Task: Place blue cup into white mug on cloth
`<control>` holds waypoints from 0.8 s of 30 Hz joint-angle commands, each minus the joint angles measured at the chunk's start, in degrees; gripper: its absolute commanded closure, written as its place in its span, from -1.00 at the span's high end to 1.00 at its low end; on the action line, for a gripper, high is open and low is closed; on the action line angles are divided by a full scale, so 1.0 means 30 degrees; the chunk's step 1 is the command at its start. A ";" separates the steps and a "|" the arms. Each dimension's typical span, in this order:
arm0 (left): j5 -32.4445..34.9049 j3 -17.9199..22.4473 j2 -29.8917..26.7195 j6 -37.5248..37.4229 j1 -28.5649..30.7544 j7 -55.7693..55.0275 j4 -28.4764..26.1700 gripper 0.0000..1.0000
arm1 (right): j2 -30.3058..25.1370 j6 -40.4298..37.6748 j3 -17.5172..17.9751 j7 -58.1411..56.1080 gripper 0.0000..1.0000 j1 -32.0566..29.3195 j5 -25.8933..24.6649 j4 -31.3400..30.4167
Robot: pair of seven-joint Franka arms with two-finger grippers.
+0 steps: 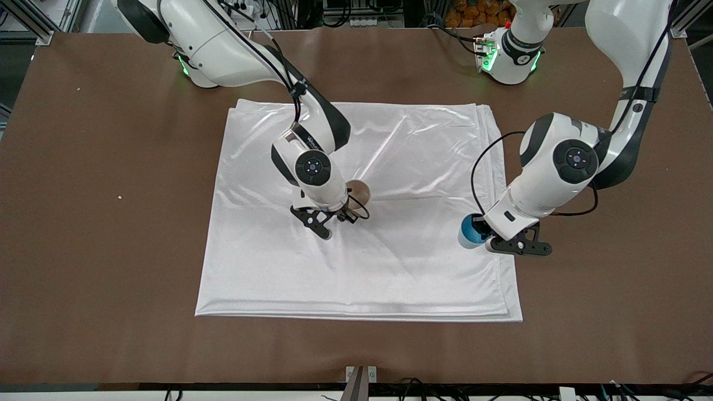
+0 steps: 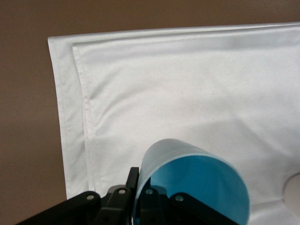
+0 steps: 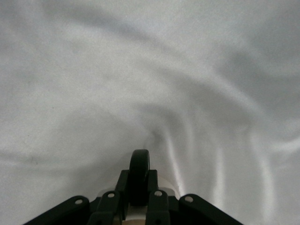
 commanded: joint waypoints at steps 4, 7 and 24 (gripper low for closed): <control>0.0385 -0.0070 0.0194 -0.0149 -0.1263 -0.2578 0.0569 -1.00 | 0.0203 0.0073 -0.0189 0.0343 0.47 0.0132 -0.0011 0.0232; 0.0415 -0.0070 0.0281 -0.0149 -0.1733 -0.3575 0.0745 -1.00 | 0.0232 0.0073 -0.0189 0.0372 1.00 0.0132 -0.0011 0.0202; 0.0444 0.0017 0.0633 -0.0149 -0.5688 -0.8646 0.1096 -1.00 | -0.0412 -0.1621 -0.0014 -0.3459 1.00 -0.2559 -0.0275 0.0348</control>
